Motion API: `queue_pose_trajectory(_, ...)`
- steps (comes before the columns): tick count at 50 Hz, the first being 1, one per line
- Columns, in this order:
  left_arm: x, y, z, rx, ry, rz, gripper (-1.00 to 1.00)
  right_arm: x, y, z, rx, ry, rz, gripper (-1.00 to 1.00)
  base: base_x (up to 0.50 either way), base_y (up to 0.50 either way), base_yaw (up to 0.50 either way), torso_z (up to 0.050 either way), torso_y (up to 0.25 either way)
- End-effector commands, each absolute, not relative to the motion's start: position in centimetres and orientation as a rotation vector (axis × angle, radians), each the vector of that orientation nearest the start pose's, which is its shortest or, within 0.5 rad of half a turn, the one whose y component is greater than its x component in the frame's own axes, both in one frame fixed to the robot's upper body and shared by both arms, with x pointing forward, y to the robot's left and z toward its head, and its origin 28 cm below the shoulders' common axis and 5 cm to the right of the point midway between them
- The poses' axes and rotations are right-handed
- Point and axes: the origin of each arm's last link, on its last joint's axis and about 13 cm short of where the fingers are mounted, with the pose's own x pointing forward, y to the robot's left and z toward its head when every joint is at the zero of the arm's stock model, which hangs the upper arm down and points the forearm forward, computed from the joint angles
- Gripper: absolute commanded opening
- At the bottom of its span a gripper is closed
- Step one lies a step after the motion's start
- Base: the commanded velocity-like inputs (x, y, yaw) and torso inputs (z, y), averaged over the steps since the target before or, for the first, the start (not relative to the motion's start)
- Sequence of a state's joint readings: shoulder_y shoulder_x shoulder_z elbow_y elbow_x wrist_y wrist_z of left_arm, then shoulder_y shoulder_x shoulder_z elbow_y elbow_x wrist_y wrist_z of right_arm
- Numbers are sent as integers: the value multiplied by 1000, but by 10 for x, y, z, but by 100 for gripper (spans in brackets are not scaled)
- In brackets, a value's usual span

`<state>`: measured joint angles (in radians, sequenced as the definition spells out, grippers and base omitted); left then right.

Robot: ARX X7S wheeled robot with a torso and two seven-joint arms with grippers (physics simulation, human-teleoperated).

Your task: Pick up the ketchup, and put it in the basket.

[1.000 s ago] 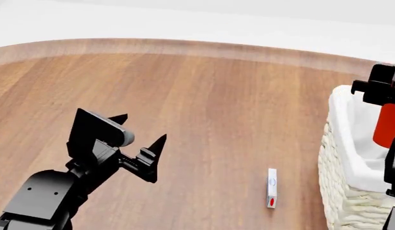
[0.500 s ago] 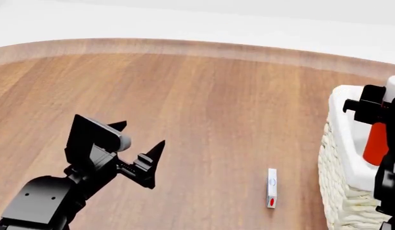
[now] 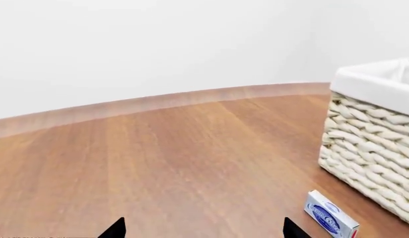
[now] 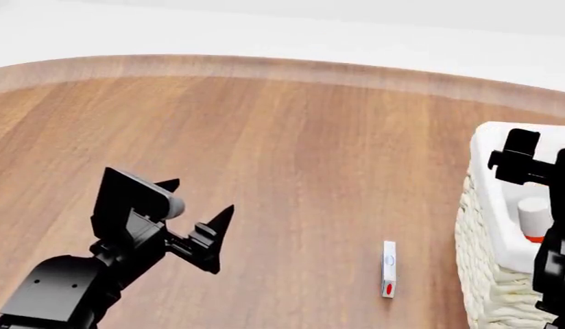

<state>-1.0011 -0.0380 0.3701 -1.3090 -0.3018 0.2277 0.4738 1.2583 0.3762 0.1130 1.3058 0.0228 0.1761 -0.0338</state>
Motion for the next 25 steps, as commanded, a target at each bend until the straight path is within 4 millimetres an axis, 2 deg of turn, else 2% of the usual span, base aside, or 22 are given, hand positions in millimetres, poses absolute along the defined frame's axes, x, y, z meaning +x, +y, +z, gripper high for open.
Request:
queue_pose_trajectory(1,390,200,69,-21,99,-582,100,395,-251,158,67,189,-298,100,0,0,0,0,0)
queue_pose_trajectory(7,391,200,72,-25,84,-560,100,395,-250,157,70,180,-287,100,0,0,0,0,0)
queue_pose_trajectory(16,397,203,83,-31,40,-395,100,398,-248,158,118,76,-270,100,0,0,0,0,0)
queue_pose_trajectory(22,404,201,98,16,-56,-230,100,405,-234,161,88,-37,-228,100,0,0,0,0,0)
queue_pose_trajectory(25,407,197,107,50,-111,-220,100,408,-225,162,86,-108,-213,100,0,0,0,0,0)
